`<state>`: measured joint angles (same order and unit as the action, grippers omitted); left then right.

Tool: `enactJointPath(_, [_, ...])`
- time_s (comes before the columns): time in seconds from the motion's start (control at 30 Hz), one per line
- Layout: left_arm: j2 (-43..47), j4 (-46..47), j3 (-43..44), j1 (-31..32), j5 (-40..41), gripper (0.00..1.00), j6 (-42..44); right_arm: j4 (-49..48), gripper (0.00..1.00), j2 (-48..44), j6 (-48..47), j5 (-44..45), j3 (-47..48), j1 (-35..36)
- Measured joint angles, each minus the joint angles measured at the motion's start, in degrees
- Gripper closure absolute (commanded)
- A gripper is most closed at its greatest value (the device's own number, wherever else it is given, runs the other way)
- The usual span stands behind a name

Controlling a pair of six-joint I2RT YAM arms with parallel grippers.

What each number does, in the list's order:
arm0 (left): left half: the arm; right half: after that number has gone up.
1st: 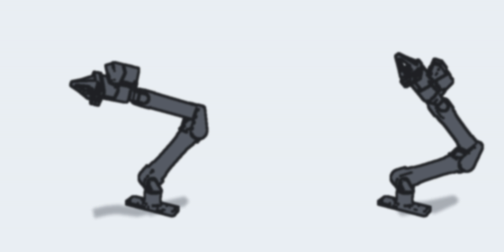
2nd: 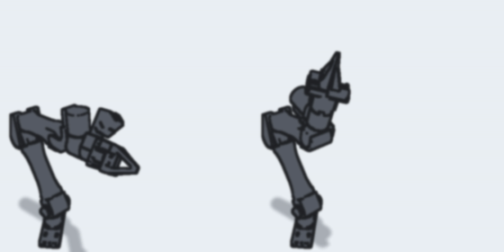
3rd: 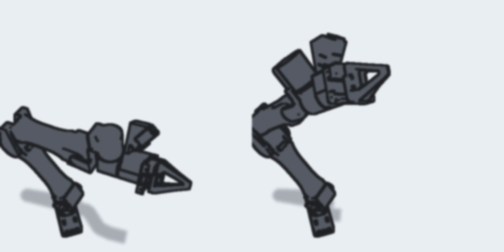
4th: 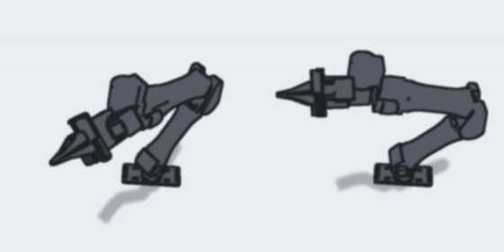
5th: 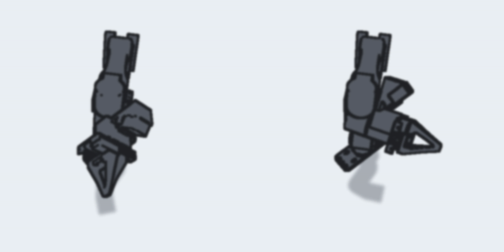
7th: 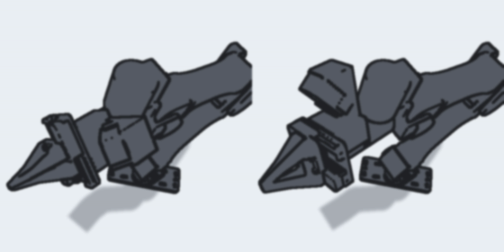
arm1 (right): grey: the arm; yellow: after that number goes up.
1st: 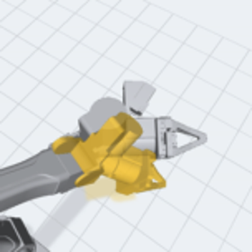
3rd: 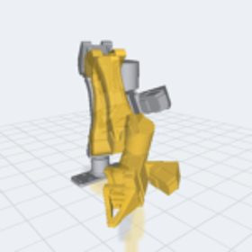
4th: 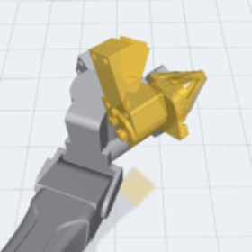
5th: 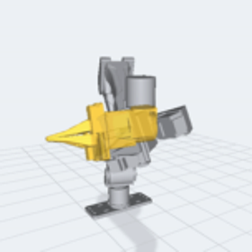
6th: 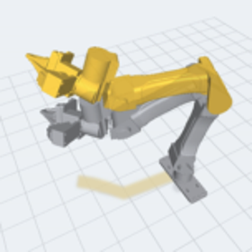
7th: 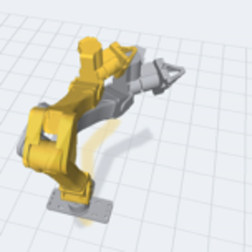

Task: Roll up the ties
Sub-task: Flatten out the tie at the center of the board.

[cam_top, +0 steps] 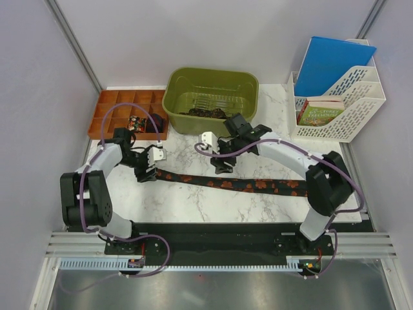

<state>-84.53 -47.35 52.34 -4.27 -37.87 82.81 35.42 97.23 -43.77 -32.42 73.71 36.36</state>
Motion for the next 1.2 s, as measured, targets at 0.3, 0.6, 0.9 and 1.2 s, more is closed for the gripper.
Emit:
enactJointPath(0.3, [-6.8,-0.2,2.2,0.0,-0.9,0.38,4.0,-11.3,0.77,12.2,25.1,-5.7,5.9,3.6])
enactJointPath(0.6, [-6.3,-0.3,0.4,-0.5,-1.1,0.41,5.8,-20.1,0.81,19.1,42.7,-7.8,6.5,7.7])
enactJointPath(0.9, [-6.3,-0.3,-1.2,-0.3,-1.4,0.33,5.8,-19.6,0.81,20.4,40.1,-3.8,1.8,4.9])
enactJointPath(1.2, [-6.3,1.2,-1.2,2.9,-1.6,0.32,5.2,-17.3,0.76,15.6,33.3,-4.8,-4.1,1.0])
